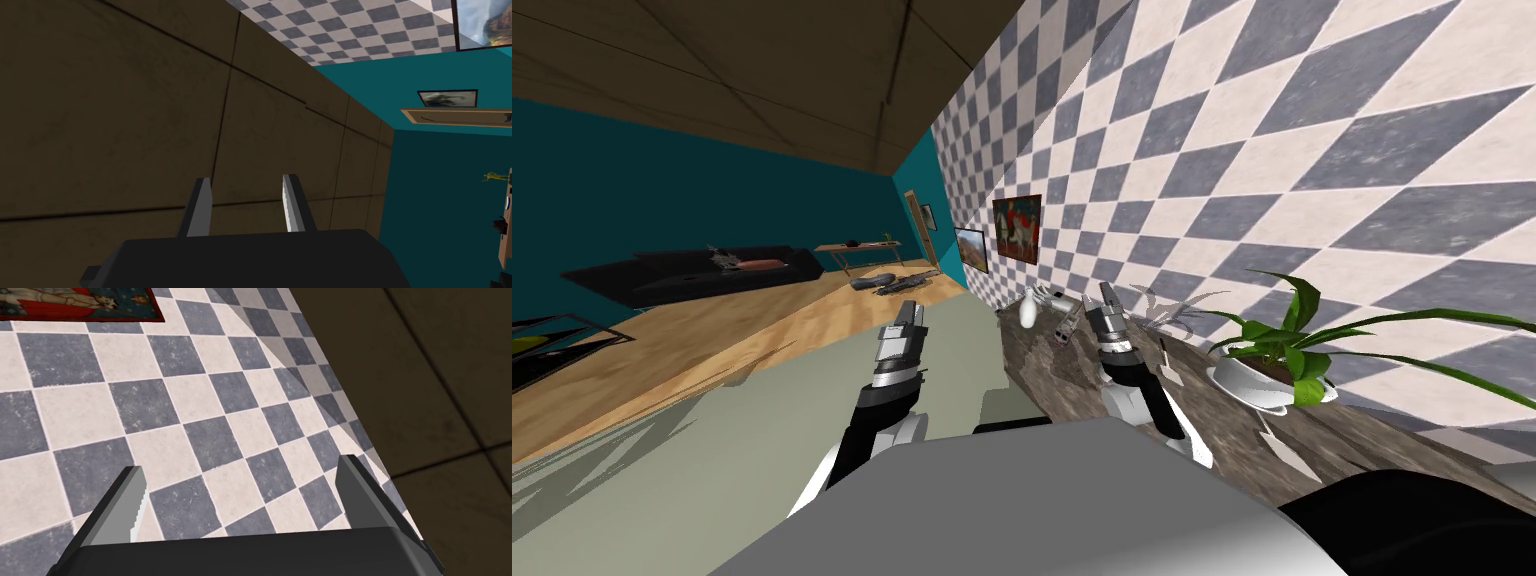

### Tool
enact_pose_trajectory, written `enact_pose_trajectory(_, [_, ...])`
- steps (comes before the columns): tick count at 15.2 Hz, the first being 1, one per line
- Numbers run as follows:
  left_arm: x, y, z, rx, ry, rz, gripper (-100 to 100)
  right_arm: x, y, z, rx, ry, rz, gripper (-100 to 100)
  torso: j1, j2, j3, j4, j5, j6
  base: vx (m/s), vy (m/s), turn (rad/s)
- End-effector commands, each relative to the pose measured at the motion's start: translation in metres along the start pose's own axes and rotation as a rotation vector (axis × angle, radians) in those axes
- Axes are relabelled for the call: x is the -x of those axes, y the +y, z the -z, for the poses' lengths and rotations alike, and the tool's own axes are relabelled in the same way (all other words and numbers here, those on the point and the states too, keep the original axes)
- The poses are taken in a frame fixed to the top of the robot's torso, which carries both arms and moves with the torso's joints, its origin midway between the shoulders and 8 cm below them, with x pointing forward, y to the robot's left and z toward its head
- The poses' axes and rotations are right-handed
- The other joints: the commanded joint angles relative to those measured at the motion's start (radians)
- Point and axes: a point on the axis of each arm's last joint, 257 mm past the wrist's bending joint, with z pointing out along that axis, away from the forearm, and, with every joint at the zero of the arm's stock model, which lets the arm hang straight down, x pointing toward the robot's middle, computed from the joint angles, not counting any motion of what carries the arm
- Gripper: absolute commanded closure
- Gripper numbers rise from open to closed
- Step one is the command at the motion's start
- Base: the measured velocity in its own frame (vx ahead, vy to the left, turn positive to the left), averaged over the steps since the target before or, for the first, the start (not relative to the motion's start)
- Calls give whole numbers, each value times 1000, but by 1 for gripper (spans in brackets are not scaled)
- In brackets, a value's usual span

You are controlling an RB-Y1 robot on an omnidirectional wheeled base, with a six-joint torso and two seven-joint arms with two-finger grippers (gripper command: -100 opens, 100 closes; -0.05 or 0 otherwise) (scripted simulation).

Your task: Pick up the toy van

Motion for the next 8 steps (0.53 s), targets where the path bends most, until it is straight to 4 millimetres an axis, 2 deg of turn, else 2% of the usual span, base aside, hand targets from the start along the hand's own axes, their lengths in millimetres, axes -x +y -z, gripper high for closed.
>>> enact_pose_trajectory(1, [0, 0, 0, 0, 0, 0, 0, -13, -4, 0, -15, 52, -6, -100, 0, 0, 0, 0, 0, 0, -4, -14, 115])
enact_pose_trajectory(5, [0, 0, 0, 0, 0, 0, 0, -27, -8, 2, -34, 126, 2, -100, 0, 0, 0, 0, 0, 0, -6, -18, 127])
enact_pose_trajectory(6, [0, 0, 0, 0, 0, 0, 0, -37, -11, 4, -50, 160, -10, -100, 0, 0, 0, 0, 0, 0, -6, -17, 121])
enact_pose_trajectory(8, [0, 0, 0, 0, 0, 0, 0, -40, -12, 5, -53, 187, 3, -100, 0, 0, 0, 0, 0, 0, -6, -19, 101])
